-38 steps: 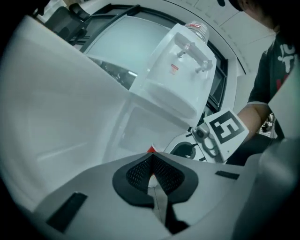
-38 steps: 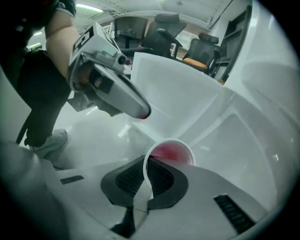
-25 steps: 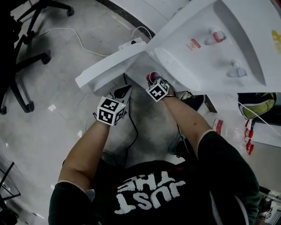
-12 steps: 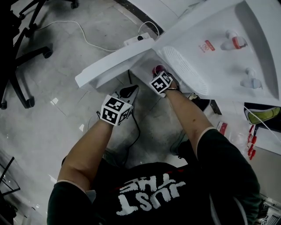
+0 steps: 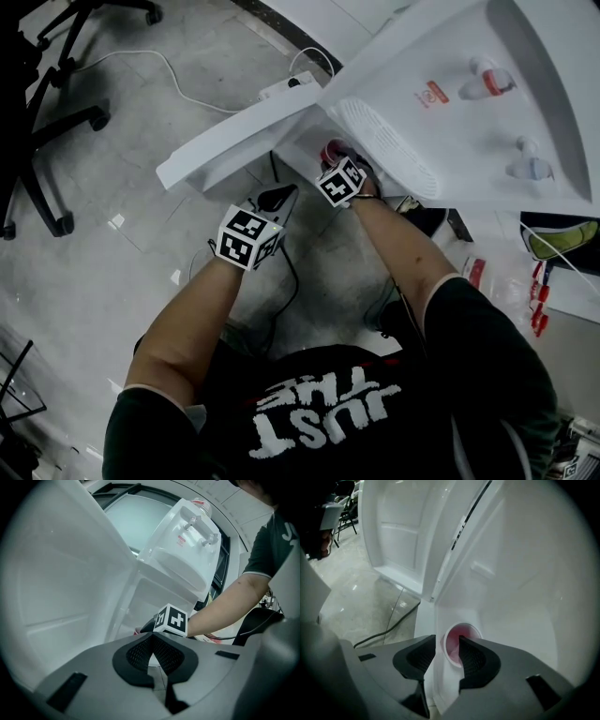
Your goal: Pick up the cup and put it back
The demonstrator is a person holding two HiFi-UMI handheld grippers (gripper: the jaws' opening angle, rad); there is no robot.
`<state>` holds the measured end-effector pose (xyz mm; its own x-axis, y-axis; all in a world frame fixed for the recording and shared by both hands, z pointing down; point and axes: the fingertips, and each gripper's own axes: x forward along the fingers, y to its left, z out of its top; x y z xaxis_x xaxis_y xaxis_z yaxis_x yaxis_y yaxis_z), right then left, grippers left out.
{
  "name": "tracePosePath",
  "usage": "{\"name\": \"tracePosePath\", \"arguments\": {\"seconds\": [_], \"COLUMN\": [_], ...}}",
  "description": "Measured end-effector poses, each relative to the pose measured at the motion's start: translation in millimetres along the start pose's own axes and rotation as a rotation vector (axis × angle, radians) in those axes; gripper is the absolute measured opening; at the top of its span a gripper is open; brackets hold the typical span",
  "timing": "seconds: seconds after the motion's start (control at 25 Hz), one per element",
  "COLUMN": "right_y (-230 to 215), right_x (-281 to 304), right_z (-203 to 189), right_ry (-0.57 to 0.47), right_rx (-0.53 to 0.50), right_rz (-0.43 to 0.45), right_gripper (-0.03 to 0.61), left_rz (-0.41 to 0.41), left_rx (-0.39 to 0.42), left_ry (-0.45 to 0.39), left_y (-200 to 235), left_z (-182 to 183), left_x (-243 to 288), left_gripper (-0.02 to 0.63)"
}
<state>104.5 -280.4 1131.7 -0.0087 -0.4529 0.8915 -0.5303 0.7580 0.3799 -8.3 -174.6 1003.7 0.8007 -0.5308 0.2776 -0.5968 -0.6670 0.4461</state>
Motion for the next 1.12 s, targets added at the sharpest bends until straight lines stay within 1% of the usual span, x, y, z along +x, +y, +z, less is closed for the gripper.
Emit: {"name": "tracePosePath", "arguments": {"seconds": [0.12,0.2,0.32,0.44,0.48,0.6,0.68,0.76,0.88,0.96,1.04,1.12], "right_y": [7,21,49,67,70,79,86,97,118,124,122,117], "right_x": [-20,-39,-63,-80,-84,-104,-127,-162,-237,-291,-341,-390], "right_z": [16,29,38,38,37,35,36,34,28,29,33,37], "right_ry": [-0.077,-0.151,-0.232,-0.286,-0.302,-0.346,-0.358,-0.35,-0.336,-0.342,-0.346,-0.349], "right_rx": [0.02,0.035,0.041,0.017,0.008,-0.015,-0.027,-0.033,-0.074,-0.104,-0.125,-0.14], "right_rz": [-0.026,-0.008,0.071,0.148,0.171,0.244,0.297,0.37,0.504,0.565,0.605,0.644], "right_gripper": [0.178,0.178,0.167,0.079,0.059,0.037,0.034,0.034,0.034,0.034,0.034,0.034], "left_rz": [0.009,0.015,0.028,0.048,0.054,0.085,0.132,0.193,0.302,0.336,0.355,0.372], "left_rx": [0.005,0.011,0.017,0.03,0.041,0.073,0.055,0.016,-0.064,-0.078,-0.073,-0.086], "left_ry": [-0.007,-0.009,-0.02,-0.031,-0.031,-0.038,-0.054,-0.056,-0.051,-0.042,-0.032,-0.031], "left_y": [1,1,0,-4,-7,-15,-20,-32,-66,-98,-132,-163], "left_z": [3,5,10,15,16,28,43,56,78,100,126,154], "left_x": [-1,-1,-1,1,1,-1,-13,-37,-86,-117,-141,-164], "left_gripper": [-0.002,-0.002,-0.002,-0.002,-0.002,-0.002,-0.002,-0.002,-0.002,-0.002,-0.002,-0.002]}}
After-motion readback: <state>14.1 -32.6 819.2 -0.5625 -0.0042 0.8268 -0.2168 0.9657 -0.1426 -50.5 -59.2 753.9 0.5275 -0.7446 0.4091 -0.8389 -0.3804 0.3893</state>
